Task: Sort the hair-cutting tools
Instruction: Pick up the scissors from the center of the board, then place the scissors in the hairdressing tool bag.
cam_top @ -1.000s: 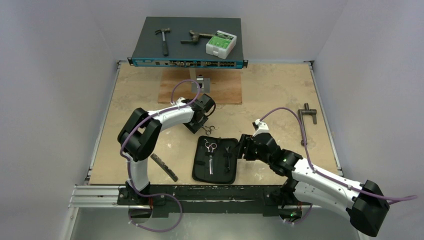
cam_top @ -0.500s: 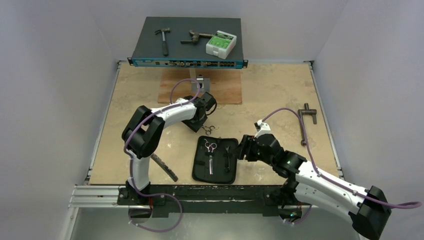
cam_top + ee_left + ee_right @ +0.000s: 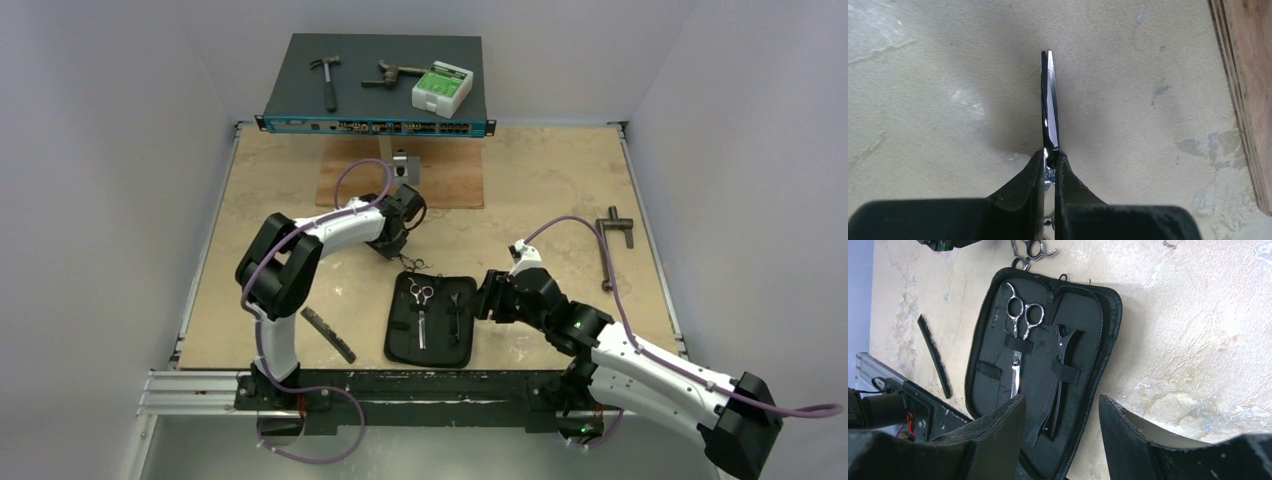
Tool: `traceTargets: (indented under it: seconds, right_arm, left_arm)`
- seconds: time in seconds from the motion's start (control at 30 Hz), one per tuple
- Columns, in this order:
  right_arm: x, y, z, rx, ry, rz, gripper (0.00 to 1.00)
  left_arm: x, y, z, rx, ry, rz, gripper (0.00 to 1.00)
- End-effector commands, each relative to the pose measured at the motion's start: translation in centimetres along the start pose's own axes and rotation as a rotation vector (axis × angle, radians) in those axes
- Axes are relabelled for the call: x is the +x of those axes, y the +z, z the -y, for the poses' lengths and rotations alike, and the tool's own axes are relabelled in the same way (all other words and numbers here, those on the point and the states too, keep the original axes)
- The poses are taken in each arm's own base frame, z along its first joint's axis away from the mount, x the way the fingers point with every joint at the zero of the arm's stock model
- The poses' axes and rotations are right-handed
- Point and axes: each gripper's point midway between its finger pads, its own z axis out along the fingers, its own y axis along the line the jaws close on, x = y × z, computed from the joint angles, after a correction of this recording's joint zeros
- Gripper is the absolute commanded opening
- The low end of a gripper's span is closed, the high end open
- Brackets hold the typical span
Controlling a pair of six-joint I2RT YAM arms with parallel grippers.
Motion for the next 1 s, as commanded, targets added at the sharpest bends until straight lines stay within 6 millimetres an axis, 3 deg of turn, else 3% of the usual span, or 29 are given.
traceTargets:
  seconds: [0.0,0.13,0.3,0.4,0.53,0.7,0.83,0.97]
  right_arm:
    - [-0.8,-0.1,-0.8,-0.020,-0.014,0.018,0.55]
    - [-1.3,0.0,-0.9,-0.007,-0.023,0.028,0.55]
    - [-1.9,0.0,-1.3,-0.009,-0.032,0.042,0.55]
    - [-2.0,0.1,-1.3,-0.005,-0.038,0.039,0.55]
    - [-1.9,0.5,-1.1,0.001,-0.039,0.042,0.55]
    - [-2.0,1.0,-0.5,0.050,-0.047,0.037,0.57]
    - [-2.1,1.1,-0.4,0.073,-0.041,0.032,0.57]
    - [-2.4,0.9,-0.2,0.077,-0.026,0.050,0.58]
  left_arm:
    - [-1.5,-2.0,0.5,0.101,0.040,0.005,0.00]
    - [-3.8,-6.8,1.9,0.249,0.053,0.036,0.00]
    - [-6.7,-11.7,1.1,0.372,0.099,0.106,0.00]
    - [-8.3,-14.0,-0.7,0.405,0.197,0.164,0.00]
    - [-9.1,-15.4,-3.9,0.439,0.341,0.200,0.00]
    - [-6.1,-17.6,-6.2,0.562,0.684,0.121,0.00]
    - [-2.9,-19.3,-9.6,0.512,1.000,0.108,0.00]
    - [0.1,-19.6,-13.1,0.497,1.156,-0.021,0.00]
